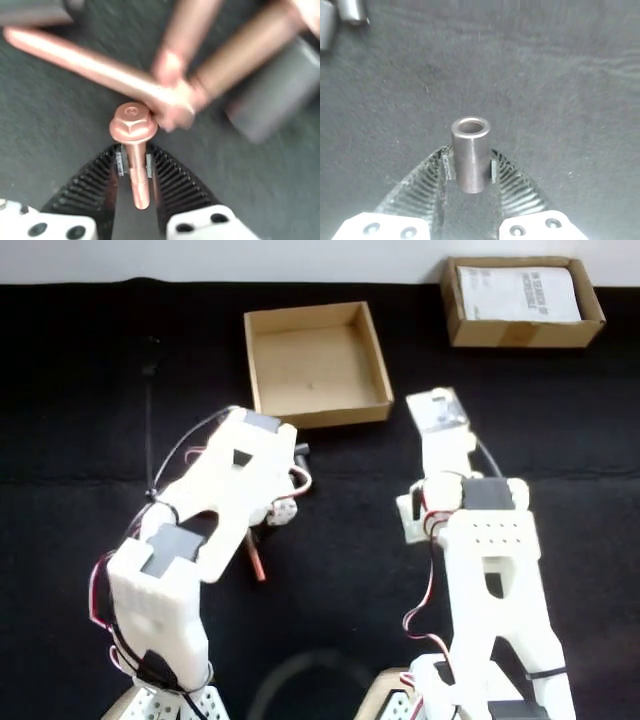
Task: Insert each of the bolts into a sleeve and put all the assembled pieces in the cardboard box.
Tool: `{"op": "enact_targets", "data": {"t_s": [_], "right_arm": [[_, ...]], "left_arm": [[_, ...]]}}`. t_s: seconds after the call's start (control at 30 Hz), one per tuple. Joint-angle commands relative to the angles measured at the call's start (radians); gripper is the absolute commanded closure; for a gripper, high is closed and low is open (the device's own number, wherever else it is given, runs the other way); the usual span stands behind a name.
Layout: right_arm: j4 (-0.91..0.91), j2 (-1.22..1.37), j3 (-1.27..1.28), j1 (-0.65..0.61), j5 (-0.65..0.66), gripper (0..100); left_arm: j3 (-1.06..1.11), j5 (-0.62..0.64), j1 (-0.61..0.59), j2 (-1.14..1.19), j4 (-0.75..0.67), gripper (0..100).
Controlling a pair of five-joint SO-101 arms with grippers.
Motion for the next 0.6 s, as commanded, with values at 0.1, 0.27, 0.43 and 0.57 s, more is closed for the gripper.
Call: {"op": "enact_targets", "data": {"t_s": [0.1,0.27,0.43,0.57], "right_arm": [[0.116,-0.008,-0.217,-0.008,0.002,99.1],[0.252,-0.01,-0.414,-0.039,0.002,99.1],[0.403,-0.01,-0.584,-0.154,0.002,99.1],[0.463,-0.05,-0.71,-0.237,0.002,99.1]], "left_arm": [[-0.091,-0.058,-0.012,-0.274,0.072,99],[-0.082,-0.129,-0.005,-0.473,0.077,99],[-0.082,-0.284,-0.005,-0.67,0.069,99],[-0.082,-0.41,-0.005,-0.817,0.069,99]]}}
